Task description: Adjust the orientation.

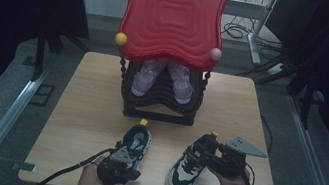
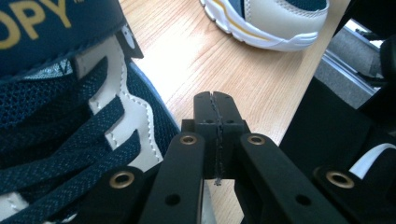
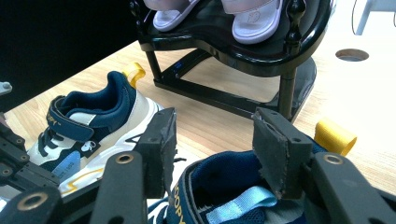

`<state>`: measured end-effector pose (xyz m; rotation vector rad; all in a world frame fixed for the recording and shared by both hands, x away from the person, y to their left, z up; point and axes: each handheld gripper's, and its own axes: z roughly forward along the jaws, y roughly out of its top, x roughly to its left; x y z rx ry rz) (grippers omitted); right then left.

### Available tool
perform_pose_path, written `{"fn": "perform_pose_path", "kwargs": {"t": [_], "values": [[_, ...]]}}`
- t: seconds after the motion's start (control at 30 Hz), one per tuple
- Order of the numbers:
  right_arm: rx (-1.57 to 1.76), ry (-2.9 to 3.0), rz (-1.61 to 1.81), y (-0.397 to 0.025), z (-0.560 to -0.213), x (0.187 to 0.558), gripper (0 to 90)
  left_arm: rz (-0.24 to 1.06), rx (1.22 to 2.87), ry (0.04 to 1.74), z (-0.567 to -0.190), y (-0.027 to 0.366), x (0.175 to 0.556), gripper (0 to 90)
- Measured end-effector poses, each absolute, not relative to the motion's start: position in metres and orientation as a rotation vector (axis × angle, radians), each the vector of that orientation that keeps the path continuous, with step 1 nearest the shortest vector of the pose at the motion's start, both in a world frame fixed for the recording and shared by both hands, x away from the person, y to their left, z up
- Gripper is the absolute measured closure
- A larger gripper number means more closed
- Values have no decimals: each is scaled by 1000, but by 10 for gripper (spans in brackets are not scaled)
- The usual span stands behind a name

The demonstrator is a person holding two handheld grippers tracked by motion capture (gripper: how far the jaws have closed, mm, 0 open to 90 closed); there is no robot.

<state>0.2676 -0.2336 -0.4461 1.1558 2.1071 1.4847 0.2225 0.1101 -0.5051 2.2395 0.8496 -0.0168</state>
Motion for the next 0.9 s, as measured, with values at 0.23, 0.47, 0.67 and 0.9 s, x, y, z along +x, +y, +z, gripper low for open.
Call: {"fn": "perform_pose_path", "kwargs": {"t": [0.23,0.47,0.67,0.9], "values": [[1152,2110,1509,-233,-445,266,497,-24,2245,850,-505,112,223,900],[1157,2106,1507,-234,-444,267,497,-46,2244,857,-505,118,223,900],[1152,2110,1508,-233,-444,266,497,-59,2234,869,-506,123,223,900],[1155,2109,1501,-233,-445,267,497,-71,2231,878,-506,130,224,900]]}}
